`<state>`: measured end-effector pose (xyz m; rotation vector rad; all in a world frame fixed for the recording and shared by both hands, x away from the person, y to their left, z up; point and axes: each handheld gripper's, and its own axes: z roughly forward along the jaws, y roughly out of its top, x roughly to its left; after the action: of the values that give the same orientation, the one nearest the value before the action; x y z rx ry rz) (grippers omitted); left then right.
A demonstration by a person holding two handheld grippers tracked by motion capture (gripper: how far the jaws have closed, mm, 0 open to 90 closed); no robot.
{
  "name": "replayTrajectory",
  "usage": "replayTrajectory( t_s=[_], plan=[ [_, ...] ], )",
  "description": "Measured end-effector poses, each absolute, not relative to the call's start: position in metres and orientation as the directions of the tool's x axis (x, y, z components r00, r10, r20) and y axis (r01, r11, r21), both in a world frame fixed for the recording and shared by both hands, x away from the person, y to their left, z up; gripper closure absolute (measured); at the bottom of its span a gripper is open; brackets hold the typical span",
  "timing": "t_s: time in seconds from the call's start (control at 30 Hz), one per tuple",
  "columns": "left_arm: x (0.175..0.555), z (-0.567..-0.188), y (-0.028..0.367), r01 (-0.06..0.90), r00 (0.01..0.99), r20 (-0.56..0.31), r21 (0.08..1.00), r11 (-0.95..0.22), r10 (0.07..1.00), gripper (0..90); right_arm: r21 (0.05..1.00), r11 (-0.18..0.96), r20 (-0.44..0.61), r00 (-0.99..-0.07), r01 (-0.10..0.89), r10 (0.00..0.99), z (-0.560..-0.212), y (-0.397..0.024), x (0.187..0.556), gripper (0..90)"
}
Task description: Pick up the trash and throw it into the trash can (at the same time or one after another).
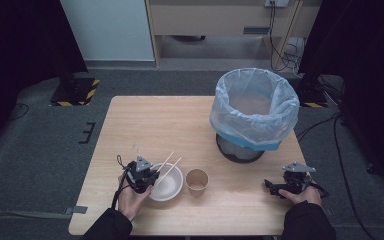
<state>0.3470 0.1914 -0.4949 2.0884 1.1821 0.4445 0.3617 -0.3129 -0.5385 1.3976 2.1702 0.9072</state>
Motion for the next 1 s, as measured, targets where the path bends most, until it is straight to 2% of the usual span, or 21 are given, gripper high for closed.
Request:
replayTrajectory(
  t_s=[0.37,1.0],
  plan=[
    [0.347,-0.489,0.196,0.595,0.536,-0.040,0.726,-0.344,0.843,84.8,0.706,0.288,0.013,-0.418,0.647,0.908,-0.539,-0.313,0.362,2.0],
    [0.342,-0.455,0.213,0.497,0.534,-0.063,0.830,-0.253,0.843,84.9,0.706,0.288,0.013,-0.419,0.647,0.908,-0.539,-0.313,0.362,1.9]
  ],
)
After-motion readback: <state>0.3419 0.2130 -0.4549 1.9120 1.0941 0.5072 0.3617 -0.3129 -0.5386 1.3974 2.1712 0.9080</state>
